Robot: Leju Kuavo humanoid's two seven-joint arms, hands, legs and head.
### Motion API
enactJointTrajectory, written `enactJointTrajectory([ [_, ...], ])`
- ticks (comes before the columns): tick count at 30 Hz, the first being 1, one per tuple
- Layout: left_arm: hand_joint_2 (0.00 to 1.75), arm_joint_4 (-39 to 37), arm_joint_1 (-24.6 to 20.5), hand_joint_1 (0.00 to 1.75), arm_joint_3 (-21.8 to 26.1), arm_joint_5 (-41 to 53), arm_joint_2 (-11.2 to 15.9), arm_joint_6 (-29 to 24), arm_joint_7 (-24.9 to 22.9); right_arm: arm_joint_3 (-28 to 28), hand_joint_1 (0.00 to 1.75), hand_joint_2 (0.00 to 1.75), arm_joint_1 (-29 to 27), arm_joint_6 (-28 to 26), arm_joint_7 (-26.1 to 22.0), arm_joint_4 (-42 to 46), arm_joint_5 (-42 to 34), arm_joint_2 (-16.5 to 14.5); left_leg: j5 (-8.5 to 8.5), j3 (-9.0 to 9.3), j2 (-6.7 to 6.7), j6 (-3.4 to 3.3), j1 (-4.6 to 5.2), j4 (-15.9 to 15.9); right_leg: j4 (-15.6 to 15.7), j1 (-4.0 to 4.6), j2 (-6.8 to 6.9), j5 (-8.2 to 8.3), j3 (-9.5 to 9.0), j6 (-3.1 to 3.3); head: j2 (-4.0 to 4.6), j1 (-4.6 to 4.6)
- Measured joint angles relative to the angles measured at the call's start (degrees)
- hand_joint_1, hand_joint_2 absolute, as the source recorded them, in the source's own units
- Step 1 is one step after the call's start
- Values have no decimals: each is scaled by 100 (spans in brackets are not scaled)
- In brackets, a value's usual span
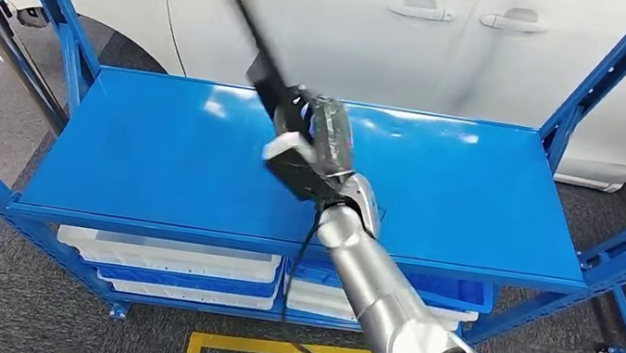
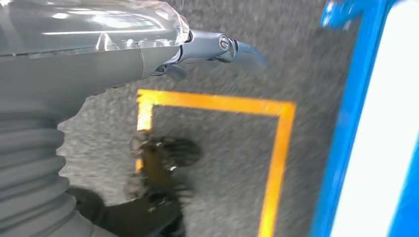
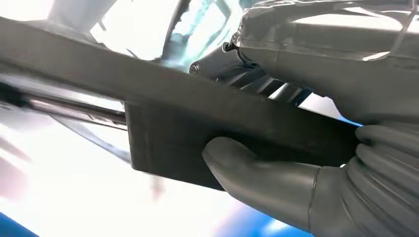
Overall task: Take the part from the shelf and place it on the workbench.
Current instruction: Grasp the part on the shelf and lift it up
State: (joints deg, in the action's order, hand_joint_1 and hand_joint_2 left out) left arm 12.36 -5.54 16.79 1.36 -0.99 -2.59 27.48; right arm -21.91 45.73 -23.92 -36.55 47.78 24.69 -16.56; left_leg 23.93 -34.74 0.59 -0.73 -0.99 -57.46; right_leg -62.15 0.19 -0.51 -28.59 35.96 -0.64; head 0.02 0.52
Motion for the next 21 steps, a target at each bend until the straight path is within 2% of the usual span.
enactJointTrajectory([
  [2, 175, 1, 1, 0, 111, -49, 2, -19, 38, 183, 175, 175, -273, 316, -225, 1114, -1544, 52, 11, 7, 8, -46, 21, 2, -784, -8, 4, -371, 354, -13, 0, 0],
  [3, 175, 1, 10, 0, 165, -79, 3, -16, 60, 266, 175, 175, -392, 476, -132, 1568, -2013, 77, 22, 21, 10, -59, 30, 2, -1127, -9, 5, -476, 521, -19, 0, -1],
  [4, 175, 1, 19, 0, 218, -105, 3, -16, 99, 349, 175, 175, -547, 700, -5, 1991, -2338, 114, 33, 36, 15, -66, 36, 0, -1286, -9, 5, -472, 613, -21, 0, -1],
  [5, 175, 1, 30, 0, 271, -116, 2, -15, 153, 416, 175, 175, -761, 1068, 72, 2438, -2641, 165, 46, 49, 21, -67, 39, -4, -1187, -9, 7, -348, 591, -18, 0, -1],
  [6, 175, 1, 39, 0, 314, -117, 2, -5, 211, 463, 175, 175, -998, 1554, 96, 2898, -2968, 230, 61, 61, 26, -59, 40, -12, -859, -8, 10, -140, 458, -8, 0, -1],
  [8, 175, -1, 49, 0, 372, -93, 1, 51, 298, 451, 175, 175, -1466, 2758, 71, 3785, -3715, 395, 99, 70, 31, -29, 51, -37, -4, 6, 27, 244, 80, 28, 0, 0],
  [9, 175, -1, 52, 0, 396, -82, 1, 89, 320, 405, 175, 175, -1680, 3306, 37, 4137, -3990, 484, 115, 71, 29, -11, 58, -45, 263, 16, 33, 331, -44, 49, 0, 0],
  [10, 175, -1, 60, 0, 422, -70, 1, 118, 336, 335, 175, 175, -1898, 3771, 1, 4434, -4179, 566, 129, 73, 27, 9, 63, -48, 387, 28, 34, 350, -103, 70, 0, 0],
  [12, 175, -1, 84, 0, 465, -36, 5, 144, 352, 115, 175, 175, -2307, 4397, -60, 4854, -4283, 683, 150, 98, 14, 61, 70, -31, 416, 30, 20, 337, -127, 121, 0, 1],
  [14, 175, -1, 99, 0, 486, 15, 14, 152, 370, -198, 175, 175, -2607, 4638, -133, 5026, -4091, 742, 250, 89, -5, 126, 72, -129, 465, -1, 15, 346, -173, 181, 0, 1],
  [15, 175, -1, 98, 0, 490, 43, 20, 153, 380, -380, 175, 175, -2720, 4654, -180, 5044, -3944, 763, 380, 11, -12, 159, 70, -331, 489, -19, 18, 351, -197, 207, 0, 1],
  [18, 175, -1, 102, 0, 494, 106, 28, 151, 394, -907, 175, 175, -2986, 4578, -274, 5005, -3655, 833, 882, -501, -21, 233, 42, -1412, 496, -22, 28, 341, -220, 239, 0, 1],
  [19, 175, -1, 108, 0, 495, 115, 30, 149, 395, -1033, 175, 175, -3047, 4555, -287, 4986, -3620, 860, 928, -617, -21, 242, 39, -1632, 495, -20, 30, 339, -222, 242, 0, 1],
  [20, 175, -1, 114, 0, 495, 120, 32, 145, 395, -1126, 175, 175, -3089, 4539, -294, 4970, -3607, 886, 862, -625, -22, 241, 39, -1632, 493, -19, 31, 337, -226, 242, 0, 1],
  [21, 175, 0, 116, 0, 496, 126, 34, 143, 395, -1192, 175, 175, -3113, 4532, -297, 4959, -3603, 911, 701, -513, -22, 232, 39, -1401, 493, -18, 29, 335, -235, 241, 0, 1],
])
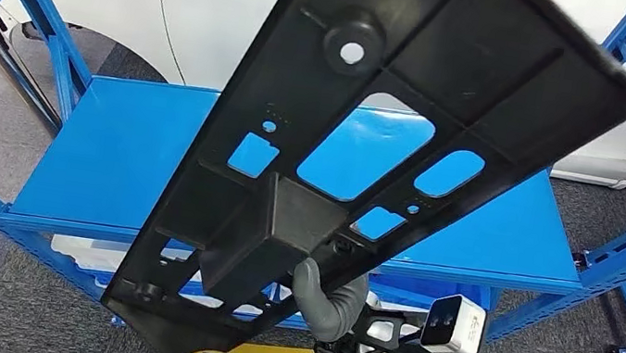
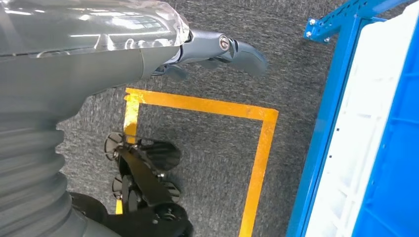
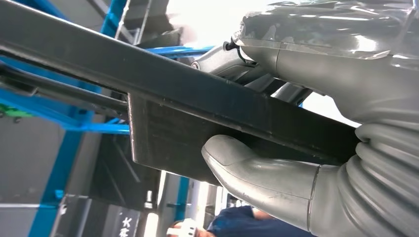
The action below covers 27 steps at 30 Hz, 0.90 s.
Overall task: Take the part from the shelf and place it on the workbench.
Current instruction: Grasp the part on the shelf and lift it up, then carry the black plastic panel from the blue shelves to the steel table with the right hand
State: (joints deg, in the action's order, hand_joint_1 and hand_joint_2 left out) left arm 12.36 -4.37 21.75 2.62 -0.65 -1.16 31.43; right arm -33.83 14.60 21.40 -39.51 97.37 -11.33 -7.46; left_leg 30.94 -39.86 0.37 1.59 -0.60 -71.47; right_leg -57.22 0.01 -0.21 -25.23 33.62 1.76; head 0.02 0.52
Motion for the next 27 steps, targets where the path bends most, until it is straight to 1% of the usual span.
enactJointTrajectory([
  [1, 175, 1, -1, 0, 0, 5, 3, -2, 0, -50, 175, 175, -10, -3, -4, -8, -3, 25, -212, 215, 0, -17, 0, 415, -1, 1, -2, -5, -13, -7, 0, 0],
  [2, 175, 1, -5, 0, 0, 11, 8, -3, -1, -88, 175, 175, -13, -4, -11, -10, -8, 46, -373, 439, 0, -43, 6, 849, -7, 13, -5, -12, -24, -21, 0, 0],
  [3, 175, 1, -11, 0, 0, 17, 12, -3, -1, -118, 175, 175, -13, -4, -19, -10, -11, 65, -480, 615, 1, -76, 15, 1179, -13, 24, -10, -18, -32, -43, 0, 0],
  [4, 175, 1, -14, 0, 0, 22, 15, -4, -1, -147, 175, 175, -13, -4, -25, -10, -13, 83, -524, 719, 3, -109, 26, 1374, -18, 32, -14, -22, -35, -70, 0, 0],
  [6, 175, 1, -11, 0, 2, 32, 17, -9, -18, -205, 175, 175, -16, -19, -26, -12, 21, 117, -542, 744, 9, -179, 41, 1428, -20, 34, -19, -8, -38, -136, 0, 0],
  [7, 175, 0, -8, 0, 3, 35, 16, -19, -42, -246, 175, 175, -25, -46, -25, -17, 80, 138, -567, 745, 4, -212, 32, 1441, -35, 29, -22, -24, -36, -169, 0, 0],
  [8, 175, -1, -7, 0, 7, 38, 16, -35, -76, -292, 175, 175, -47, -76, -26, -23, 169, 159, -597, 743, -1, -245, 21, 1458, -99, 28, -21, -93, -16, -202, 0, 0],
  [9, 175, -1, -6, 0, 14, 39, 19, -58, -118, -342, 175, 175, -87, -103, -28, -29, 283, 179, -625, 735, -7, -274, 9, 1475, -269, 26, -20, -237, 46, -233, 0, 0],
  [10, 175, -1, -1, 0, 27, 37, 22, -85, -161, -392, 175, 175, -147, -114, -31, -32, 398, 199, -643, 720, -13, -294, 2, 1483, -557, 15, -17, -450, 156, -259, 0, 0],
  [11, 175, -1, 12, 0, 48, 33, 30, -117, -203, -428, 175, 175, -219, -107, -33, -33, 492, 218, -653, 694, -14, -307, 5, 1479, -941, 5, -12, -683, 304, -281, 0, 0],
  [12, 175, -1, 33, 0, 75, 29, 38, -151, -246, -453, 175, 175, -292, -96, -33, -32, 567, 237, -661, 665, -17, -312, 8, 1468, -1334, -8, -12, -879, 451, -297, 0, 0],
  [13, 175, -1, 59, 0, 102, 26, 46, -186, -287, -469, 175, 175, -356, -87, -33, -32, 614, 256, -669, 635, -19, -313, 10, 1453, -1601, -18, -11, -980, 540, -306, 0, -1],
  [14, 175, -1, 85, 0, 126, 26, 56, -223, -331, -472, 175, 175, -401, -89, -33, -32, 641, 274, -676, 606, -21, -311, 11, 1434, -1661, -24, -10, -970, 528, -309, 0, -1],
  [15, 175, -1, 108, 0, 143, 32, 64, -259, -374, -472, 175, 175, -426, -96, -34, -32, 657, 289, -683, 580, -20, -305, 11, 1412, -1472, -27, -10, -856, 396, -302, 0, -1],
  [16, 175, -1, 124, 0, 156, 43, 72, -291, -418, -472, 175, 175, -437, -104, -34, -27, 663, 301, -689, 558, -18, -297, 11, 1391, -1095, -27, -10, -682, 167, -285, 0, -1],
  [17, 175, -1, 135, 0, 168, 58, 80, -323, -462, -471, 175, 175, -438, -113, -36, -19, 662, 311, -698, 538, -15, -283, 16, 1370, -663, -20, -10, -543, -76, -261, 0, -1],
  [18, 175, -1, 140, 0, 179, 76, 88, -348, -505, -470, 175, 175, -439, -118, -37, -7, 657, 318, -710, 520, -11, -263, 23, 1351, -321, -8, -11, -434, -259, -235, 0, -1],
  [19, 175, -1, 144, 0, 193, 92, 101, -366, -547, -468, 175, 175, -441, -122, -38, 4, 646, 324, -727, 502, -8, -236, 29, 1339, -120, 6, -13, -379, -355, -209, 0, -1],
  [20, 175, -1, 148, 0, 208, 107, 113, -379, -586, -464, 175, 175, -448, -126, -39, 11, 635, 329, -750, 487, -6, -202, 31, 1335, -54, 23, -15, -364, -369, -183, 0, -1],
  [21, 175, -1, 155, 0, 223, 118, 126, -387, -619, -458, 175, 175, -460, -125, -39, 15, 625, 332, -779, 477, -5, -166, 30, 1340, -59, 29, -16, -326, -346, -155, 0, 0],
  [22, 175, -1, 162, 0, 237, 134, 142, -396, -649, -448, 175, 175, -471, -121, -40, 24, 619, 334, -790, 466, -5, -131, 25, 1337, -47, 18, -11, -288, -326, -122, 0, -1],
  [23, 175, -1, 173, 0, 246, 151, 152, -406, -671, -434, 175, 175, -484, -113, -40, 41, 618, 335, -738, 440, -5, -100, 19, 1296, -31, 7, -2, -242, -303, -85, 0, -1],
  [24, 175, -1, 185, 0, 253, 170, 163, -417, -689, -414, 175, 175, -496, -103, -40, 69, 618, 335, -604, 385, -6, -73, 13, 1168, -12, -7, 9, -193, -270, -48, 0, 0],
  [25, 175, -1, 195, 0, 257, 197, 176, -431, -706, -386, 175, 175, -515, -96, -41, 104, 617, 335, -382, 292, -7, -48, 4, 920, 1, -14, 22, -143, -225, -19, 0, -1],
  [27, 175, -1, 209, 0, 261, 254, 207, -451, -725, -312, 175, 175, -586, -118, -42, 178, 622, 335, 136, 59, -9, 1, -11, 184, -6, 1, 36, -54, -104, 12, 0, 0],
])
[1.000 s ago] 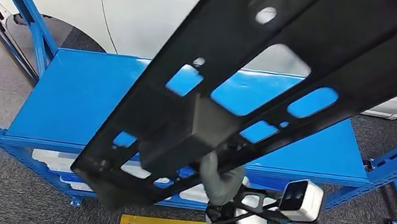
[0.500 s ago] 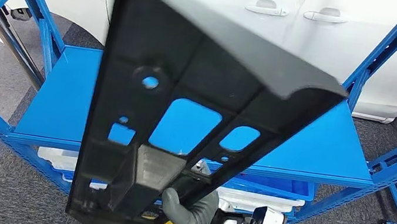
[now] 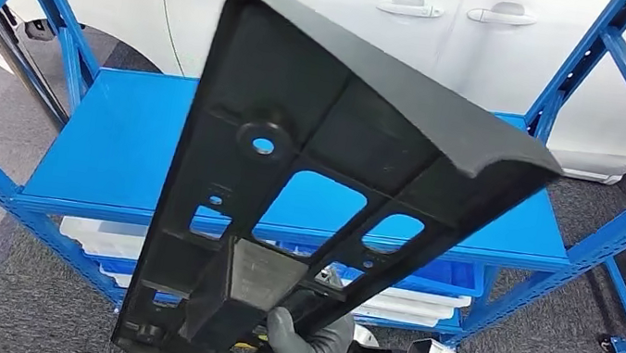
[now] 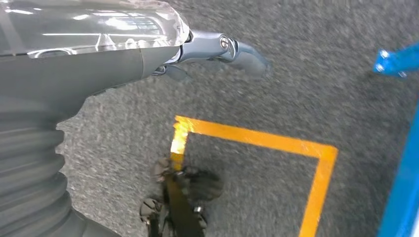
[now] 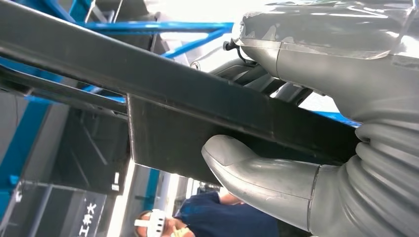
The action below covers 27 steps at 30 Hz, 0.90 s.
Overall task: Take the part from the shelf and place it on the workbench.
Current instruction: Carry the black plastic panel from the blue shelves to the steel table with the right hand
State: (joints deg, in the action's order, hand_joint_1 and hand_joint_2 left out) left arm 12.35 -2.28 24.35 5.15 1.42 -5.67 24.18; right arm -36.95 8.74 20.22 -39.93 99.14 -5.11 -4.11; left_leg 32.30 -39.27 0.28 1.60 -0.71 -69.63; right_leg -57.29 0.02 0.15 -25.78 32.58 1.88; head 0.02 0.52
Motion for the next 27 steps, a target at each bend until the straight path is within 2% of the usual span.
enactJointTrajectory([
  [1, 175, 0, 4, 0, 1, 39, 22, -5, -4, 37, 175, 175, -44, -34, 0, 39, 12, 0, 174, -65, 0, 18, -4, -313, -8, 9, 5, 47, 70, 1, 0, 0],
  [2, 175, 0, 9, 0, 2, 73, 42, 2, -5, 67, 175, 175, -80, -75, 0, 82, 30, 0, 248, -37, -1, 30, -7, -449, -19, 16, 8, 94, 143, -2, 0, 0],
  [3, 175, 0, 13, 0, 2, 109, 61, 18, -5, 89, 175, 175, -106, -121, 0, 135, 57, 0, 218, 112, -1, 32, -9, -353, -35, 20, 7, 140, 216, -10, 0, 0],
  [5, 175, 0, 9, 0, 1, 168, 96, 79, -5, 126, 175, 175, -144, -190, 0, 279, 106, -2, 3, 710, 1, 19, -13, 409, -76, 23, 2, 221, 337, -42, 0, 0],
  [6, 175, 0, -2, 0, 1, 196, 110, 112, -4, 149, 175, 175, -158, -219, -1, 366, 120, -4, -91, 976, 8, -10, -2, 813, -101, 33, 0, 255, 381, -69, 0, -1],
  [7, 175, 0, -11, 0, -1, 218, 120, 141, -3, 173, 175, 175, -166, -236, -2, 444, 127, -6, -153, 1145, 17, -48, 11, 1095, -117, 39, 1, 293, 413, -101, 0, 0],
  [8, 175, 0, -15, 0, -2, 238, 126, 161, -2, 195, 175, 175, -169, -247, -4, 503, 131, -8, -180, 1203, 25, -91, 29, 1224, -124, 41, 3, 332, 434, -134, 0, -1],
  [10, 175, -1, 0, 0, -3, 262, 133, 185, 1, 238, 175, 175, -176, -254, -5, 567, 140, -9, -264, 1140, 24, -180, 54, 1234, -108, 30, -4, 423, 461, -205, 0, -1],
  [11, 175, -2, 3, 0, -3, 271, 136, 188, 0, 260, 175, 175, -184, -255, -5, 584, 143, -9, -322, 1103, 10, -221, 54, 1238, -128, 18, -15, 396, 489, -239, -1, -1],
  [12, 175, -3, 3, 0, -3, 276, 138, 190, 0, 281, 175, 175, -190, -255, -4, 602, 148, -8, -389, 1049, -6, -267, 48, 1247, -218, 10, -24, 270, 540, -269, -1, -1],
  [13, 175, -4, 0, 0, -3, 278, 141, 191, 0, 297, 175, 175, -194, -256, -4, 618, 151, -7, -463, 977, -21, -305, 42, 1257, -422, 2, -32, 36, 620, -295, -1, -2],
  [15, 175, -5, -4, 0, -3, 281, 146, 191, 2, 318, 175, 175, -196, -261, -4, 642, 159, -4, -598, 805, -35, -350, 54, 1252, -1136, -17, -32, -573, 821, -322, 0, -1],
  [16, 175, -5, -1, 0, -3, 282, 147, 191, 2, 325, 175, 175, -200, -264, -4, 646, 159, -3, -668, 710, -37, -353, 63, 1246, -1506, -21, -31, -764, 885, -327, 0, -1],
  [17, 175, -5, 1, 0, -3, 282, 147, 191, 2, 332, 175, 175, -204, -266, -4, 647, 160, -2, -735, 615, -40, -351, 72, 1238, -1748, -20, -31, -817, 880, -324, 0, 0],
  [18, 175, -5, 2, 0, -3, 285, 147, 193, 2, 338, 175, 175, -207, -271, -4, 647, 161, -1, -797, 520, -41, -346, 77, 1227, -1801, -17, -31, -742, 782, -313, 0, 0],
  [19, 175, -4, 3, 0, -3, 289, 146, 198, 3, 341, 175, 175, -209, -282, -4, 647, 169, 0, -853, 432, -42, -339, 80, 1211, -1635, -9, -31, -590, 574, -293, 0, 0],
  [20, 175, -4, 1, 0, -3, 295, 145, 205, 9, 342, 175, 175, -204, -306, -4, 646, 179, 0, -905, 358, -41, -329, 80, 1190, -1281, 8, -32, -453, 262, -261, 0, 0],
  [21, 175, -4, 1, 0, -5, 302, 138, 215, 18, 343, 175, 175, -187, -341, -4, 641, 187, -1, -951, 298, -37, -311, 85, 1168, -821, 31, -31, -412, -88, -221, 0, -1],
  [22, 175, -4, 0, 0, -6, 308, 130, 222, 31, 344, 175, 175, -148, -383, -3, 622, 181, -3, -998, 258, -36, -288, 84, 1155, -401, 52, -30, -432, -386, -188, 0, -1],
  [23, 175, -4, -2, 0, -7, 312, 121, 227, 46, 344, 175, 175, -86, -433, -2, 577, 151, -11, -1048, 236, -38, -258, 81, 1153, -98, 77, -30, -482, -577, -158, 0, -1],
  [24, 175, -4, -6, 0, -7, 314, 113, 231, 58, 344, 175, 175, -7, -475, 0, 510, 96, -26, -1103, 224, -41, -224, 75, 1166, 55, 94, -31, -518, -646, -132, 0, -1],
  [25, 175, -5, -7, 0, -5, 316, 111, 229, 67, 344, 175, 175, 73, -513, 2, 437, 25, -48, -1166, 216, -45, -189, 73, 1192, 96, 95, -31, -478, -628, -108, 0, -1],
  [26, 175, -5, -8, 0, -3, 322, 106, 221, 64, 342, 175, 175, 150, -548, 3, 370, -51, -82, -1175, 195, -40, -157, 66, 1192, 113, 88, -19, -408, -581, -74, 0, -1],
  [27, 175, -6, -5, 0, 0, 333, 95, 207, 48, 335, 175, 175, 222, -581, 4, 324, -117, -120, -1084, 155, -33, -125, 62, 1136, 129, 72, -8, -332, -523, -32, 0, 0],
])
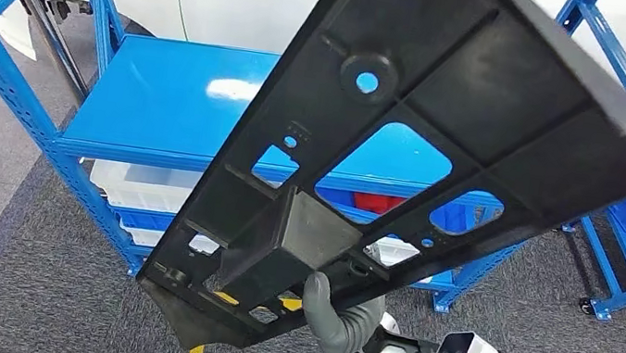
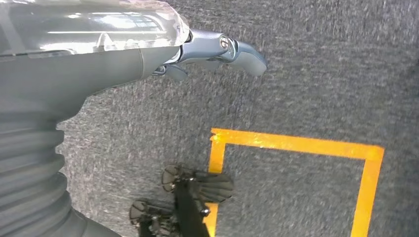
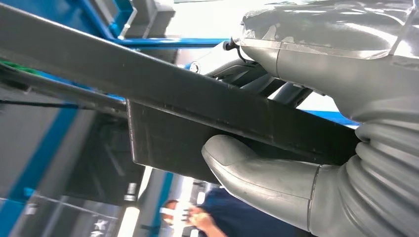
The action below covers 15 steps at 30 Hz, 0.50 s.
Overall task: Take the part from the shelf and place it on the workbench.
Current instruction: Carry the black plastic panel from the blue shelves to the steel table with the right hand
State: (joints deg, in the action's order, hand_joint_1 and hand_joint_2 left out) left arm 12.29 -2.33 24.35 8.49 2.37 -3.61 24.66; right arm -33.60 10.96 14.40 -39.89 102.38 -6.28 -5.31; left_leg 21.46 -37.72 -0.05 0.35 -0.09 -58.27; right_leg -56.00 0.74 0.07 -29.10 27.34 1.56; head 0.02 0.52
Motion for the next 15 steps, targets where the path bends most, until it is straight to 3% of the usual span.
enactJointTrajectory([
  [2, 175, -2, 8, 0, 4, 47, -28, -42, -64, -29, 175, 175, 112, -80, -1, -49, -78, -63, 512, -137, 12, 61, -25, -419, 24, -27, 22, 159, 150, 59, 0, 0],
  [4, 175, -3, 11, 0, 4, 104, -61, -86, -145, -54, 175, 175, 156, -147, -1, -87, -100, -81, 1041, -284, 11, 128, -52, -1153, 13, -26, 34, 303, 336, 70, 0, 0],
  [5, 175, -3, 10, 0, 4, 126, -81, -108, -186, -58, 175, 175, 157, -164, -1, -110, -103, -80, 1107, -303, 10, 156, -67, -1458, 1, -26, 43, 375, 437, 61, 0, 0],
  [6, 175, -3, 10, 0, 4, 149, -102, -126, -223, -59, 175, 175, 156, -165, -1, -135, -105, -78, 1026, -250, 10, 177, -83, -1608, -17, -27, 51, 445, 544, 48, 0, 0],
  [7, 175, -3, 10, 0, 4, 162, -122, -138, -255, -60, 175, 175, 155, -155, 1, -157, -105, -75, 857, -104, 10, 191, -100, -1561, -41, -30, 55, 511, 651, 31, 0, 0],
  [8, 175, -3, 6, 0, 4, 174, -142, -141, -275, -60, 175, 175, 156, -127, 1, -172, -101, -73, 702, 144, 10, 200, -118, -1316, -74, -33, 56, 568, 752, 9, 0, 0],
  [9, 175, -3, -3, 0, 4, 182, -162, -140, -290, -60, 175, 175, 156, -90, 1, -181, -95, -73, 660, 474, 12, 202, -128, -919, -112, -29, 55, 615, 841, -17, 0, 0],
  [11, 175, -3, -25, 0, 3, 195, -200, -137, -305, -59, 175, 175, 163, -11, 0, -186, -82, -72, 823, 1021, 23, 149, -113, -109, -178, -22, 60, 697, 956, -83, 0, -1],
  [13, 175, -3, -31, 0, 4, 204, -232, -140, -336, -58, 175, 175, 164, 60, -2, -189, -73, -67, 928, 1151, 29, 42, -71, 213, -183, -34, 67, 785, 998, -161, -1, -1],
  [15, 175, -7, -15, 0, 12, 197, -270, -156, -410, -58, 175, 175, 147, 112, -2, -203, -64, -48, 836, 1081, 4, -64, -62, 220, -247, -69, 53, 751, 1051, -233, -1, -1],
])
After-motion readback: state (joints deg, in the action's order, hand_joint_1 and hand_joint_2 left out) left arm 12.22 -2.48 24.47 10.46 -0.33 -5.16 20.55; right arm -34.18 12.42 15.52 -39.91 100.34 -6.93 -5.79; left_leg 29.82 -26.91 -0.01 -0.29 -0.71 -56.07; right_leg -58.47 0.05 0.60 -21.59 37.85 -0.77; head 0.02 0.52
